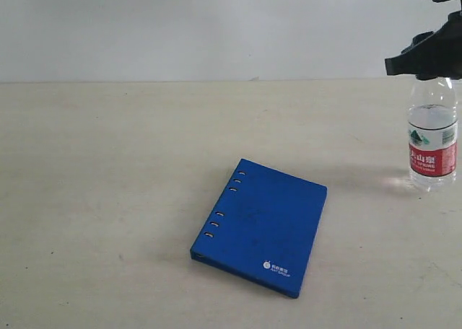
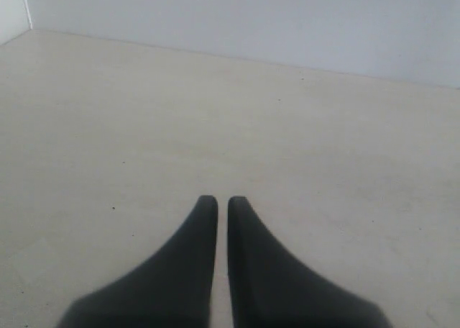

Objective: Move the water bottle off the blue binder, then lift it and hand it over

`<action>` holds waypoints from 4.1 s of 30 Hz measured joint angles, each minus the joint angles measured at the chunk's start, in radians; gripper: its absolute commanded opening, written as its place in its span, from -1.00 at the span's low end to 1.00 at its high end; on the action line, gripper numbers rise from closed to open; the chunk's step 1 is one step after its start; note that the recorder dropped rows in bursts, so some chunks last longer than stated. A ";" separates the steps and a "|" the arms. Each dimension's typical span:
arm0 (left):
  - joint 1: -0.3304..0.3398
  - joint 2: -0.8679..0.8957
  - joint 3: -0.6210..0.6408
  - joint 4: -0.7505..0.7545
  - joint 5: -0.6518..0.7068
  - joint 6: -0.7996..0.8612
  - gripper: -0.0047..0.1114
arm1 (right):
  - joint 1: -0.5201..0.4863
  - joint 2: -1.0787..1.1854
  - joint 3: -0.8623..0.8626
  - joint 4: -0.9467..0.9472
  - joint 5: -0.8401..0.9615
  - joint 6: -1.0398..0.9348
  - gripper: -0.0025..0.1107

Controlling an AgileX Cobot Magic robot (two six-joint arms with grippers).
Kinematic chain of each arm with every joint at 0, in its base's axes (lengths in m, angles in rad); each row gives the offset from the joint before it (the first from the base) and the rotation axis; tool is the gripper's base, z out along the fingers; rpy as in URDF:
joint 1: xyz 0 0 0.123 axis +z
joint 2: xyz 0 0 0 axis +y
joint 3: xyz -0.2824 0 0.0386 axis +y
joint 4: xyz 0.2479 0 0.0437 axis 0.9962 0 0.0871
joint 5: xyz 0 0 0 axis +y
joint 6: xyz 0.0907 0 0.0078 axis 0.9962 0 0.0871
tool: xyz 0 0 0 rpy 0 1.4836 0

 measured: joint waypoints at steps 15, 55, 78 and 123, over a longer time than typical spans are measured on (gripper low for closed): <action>0.000 0.000 0.000 0.000 0.000 0.000 -0.83 | -0.002 -0.164 -0.055 0.004 0.020 -0.043 0.04; 0.000 0.000 0.000 0.045 -0.230 0.145 -0.83 | 0.234 -0.213 0.361 -0.834 0.707 1.008 0.04; 0.053 0.187 0.000 -1.030 0.096 0.268 -0.83 | 0.234 -0.213 0.361 -0.591 0.562 1.083 0.04; -0.329 1.764 -0.434 -1.521 0.509 1.520 -0.83 | 0.236 0.122 0.367 -0.147 0.623 0.616 0.04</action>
